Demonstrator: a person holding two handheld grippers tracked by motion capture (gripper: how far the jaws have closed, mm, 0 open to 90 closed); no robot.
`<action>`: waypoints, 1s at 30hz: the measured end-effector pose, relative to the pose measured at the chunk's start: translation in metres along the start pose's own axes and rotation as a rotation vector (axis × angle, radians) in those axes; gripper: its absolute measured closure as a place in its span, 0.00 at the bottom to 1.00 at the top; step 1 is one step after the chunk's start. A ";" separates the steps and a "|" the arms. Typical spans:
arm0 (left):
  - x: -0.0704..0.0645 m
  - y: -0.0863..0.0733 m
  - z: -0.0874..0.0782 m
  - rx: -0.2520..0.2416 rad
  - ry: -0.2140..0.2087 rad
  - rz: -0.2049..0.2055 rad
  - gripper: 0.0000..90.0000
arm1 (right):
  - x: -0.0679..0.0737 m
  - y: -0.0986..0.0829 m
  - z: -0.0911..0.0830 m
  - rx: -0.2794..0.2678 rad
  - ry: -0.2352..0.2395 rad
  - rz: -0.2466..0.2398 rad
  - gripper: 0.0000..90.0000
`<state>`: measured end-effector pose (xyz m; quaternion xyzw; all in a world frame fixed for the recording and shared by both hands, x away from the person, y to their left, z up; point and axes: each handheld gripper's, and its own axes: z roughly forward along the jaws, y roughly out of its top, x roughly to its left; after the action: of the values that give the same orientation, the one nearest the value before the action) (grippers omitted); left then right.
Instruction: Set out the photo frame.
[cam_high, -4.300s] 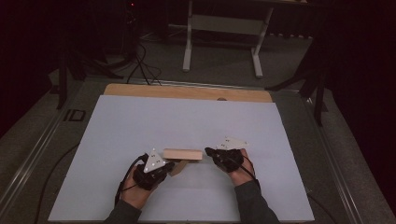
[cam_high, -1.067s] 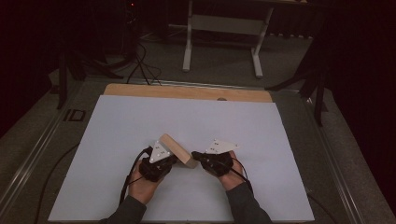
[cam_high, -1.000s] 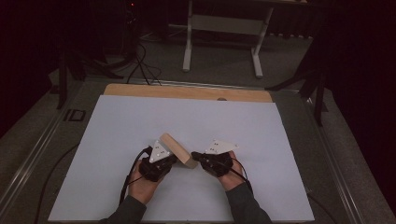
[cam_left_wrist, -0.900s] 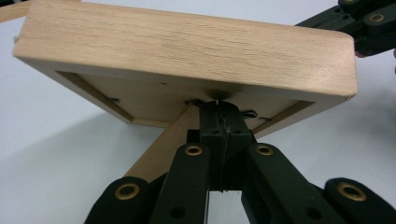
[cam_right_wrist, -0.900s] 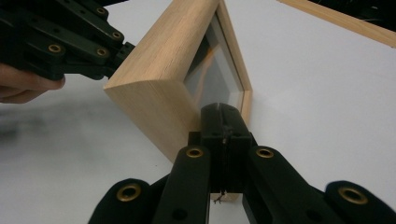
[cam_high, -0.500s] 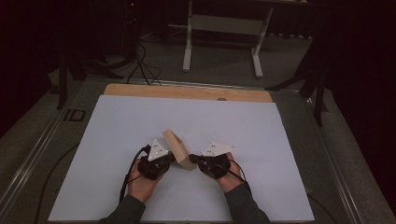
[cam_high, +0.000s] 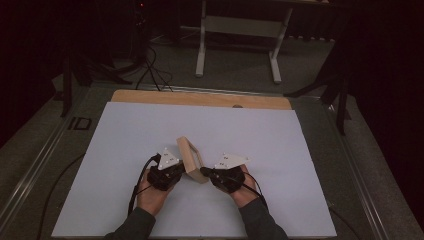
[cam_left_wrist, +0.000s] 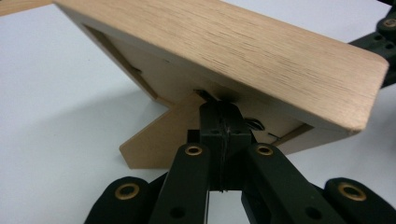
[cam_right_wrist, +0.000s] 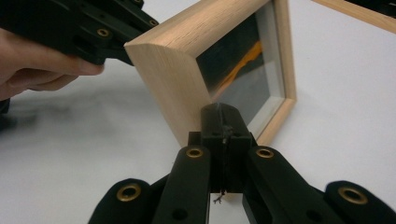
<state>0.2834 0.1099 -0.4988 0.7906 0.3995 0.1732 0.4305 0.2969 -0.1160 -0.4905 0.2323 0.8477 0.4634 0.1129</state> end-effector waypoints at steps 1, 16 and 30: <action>0.001 0.000 0.000 0.000 0.001 -0.001 1.00 | 0.002 0.000 0.001 0.000 0.004 0.002 1.00; 0.006 -0.001 0.001 0.007 0.007 -0.008 1.00 | 0.009 0.003 0.007 -0.006 0.010 -0.008 1.00; 0.009 -0.002 0.000 0.006 0.017 -0.016 0.92 | 0.012 0.003 0.009 -0.003 0.007 -0.023 0.99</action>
<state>0.2882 0.1176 -0.5016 0.7872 0.4102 0.1752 0.4258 0.2913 -0.1021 -0.4921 0.2206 0.8499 0.4644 0.1154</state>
